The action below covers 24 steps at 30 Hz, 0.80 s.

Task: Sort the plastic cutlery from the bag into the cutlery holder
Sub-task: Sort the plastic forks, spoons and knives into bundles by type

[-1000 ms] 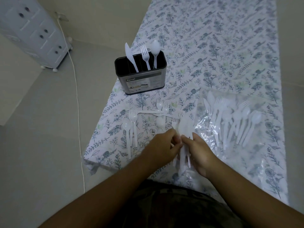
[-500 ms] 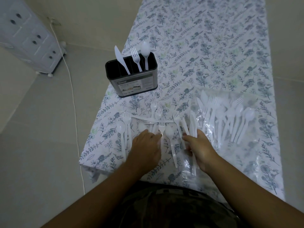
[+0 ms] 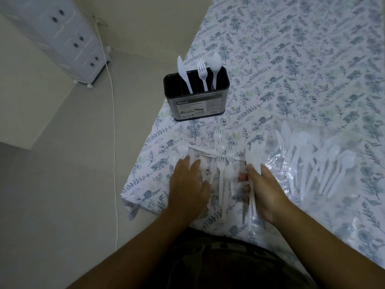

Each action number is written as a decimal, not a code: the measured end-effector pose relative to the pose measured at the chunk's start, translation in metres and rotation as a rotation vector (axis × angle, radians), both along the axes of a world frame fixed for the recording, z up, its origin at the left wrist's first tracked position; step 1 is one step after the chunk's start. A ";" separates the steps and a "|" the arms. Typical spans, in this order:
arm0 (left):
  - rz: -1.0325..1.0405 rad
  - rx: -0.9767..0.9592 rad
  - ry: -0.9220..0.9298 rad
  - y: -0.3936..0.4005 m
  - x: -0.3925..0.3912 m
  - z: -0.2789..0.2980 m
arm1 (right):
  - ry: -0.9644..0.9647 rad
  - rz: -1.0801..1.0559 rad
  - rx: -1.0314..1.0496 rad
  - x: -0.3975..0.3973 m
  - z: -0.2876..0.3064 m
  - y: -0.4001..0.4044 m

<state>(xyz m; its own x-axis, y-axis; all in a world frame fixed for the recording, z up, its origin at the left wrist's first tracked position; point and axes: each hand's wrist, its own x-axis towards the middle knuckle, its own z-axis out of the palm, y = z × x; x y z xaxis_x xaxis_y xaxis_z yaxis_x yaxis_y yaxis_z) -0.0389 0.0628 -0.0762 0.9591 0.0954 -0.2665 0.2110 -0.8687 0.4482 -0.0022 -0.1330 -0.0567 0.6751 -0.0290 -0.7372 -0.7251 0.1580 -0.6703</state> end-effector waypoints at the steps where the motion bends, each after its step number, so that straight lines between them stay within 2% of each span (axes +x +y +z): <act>1: 0.082 -0.010 0.055 0.003 -0.001 -0.001 | -0.001 0.024 0.003 0.000 0.000 0.003; 4: 0.103 -0.017 0.183 0.012 -0.001 -0.007 | 0.006 0.118 -0.019 0.002 0.000 0.012; 8: -0.038 0.018 0.166 0.008 -0.002 -0.010 | -0.006 0.172 0.005 0.003 0.002 0.019; 13: -0.060 -0.047 0.165 -0.001 -0.004 -0.009 | 0.014 0.110 0.079 0.005 0.001 0.020; 16: 0.069 -0.211 0.036 0.001 -0.003 -0.003 | 0.018 0.061 0.169 0.006 0.005 0.024; 19: 0.149 -0.319 -0.121 -0.004 0.005 0.011 | 0.001 0.169 0.120 0.004 0.012 0.032; 20: 0.175 -0.421 -0.059 -0.007 0.010 0.018 | -0.021 0.216 0.092 0.004 0.014 0.035; 22: 0.236 -0.710 0.242 -0.019 0.021 0.030 | -0.095 0.307 0.041 0.002 0.018 0.041; 24: 0.333 -0.859 0.435 -0.029 0.028 0.036 | -0.163 0.383 -0.026 0.001 0.021 0.047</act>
<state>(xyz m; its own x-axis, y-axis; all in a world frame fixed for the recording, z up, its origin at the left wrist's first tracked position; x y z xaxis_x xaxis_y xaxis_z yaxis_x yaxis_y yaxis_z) -0.0111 0.0336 -0.0399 0.7220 -0.0481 -0.6902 0.6771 -0.1562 0.7192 -0.0007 -0.0865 -0.0354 0.7484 0.2294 -0.6224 -0.6126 -0.1207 -0.7811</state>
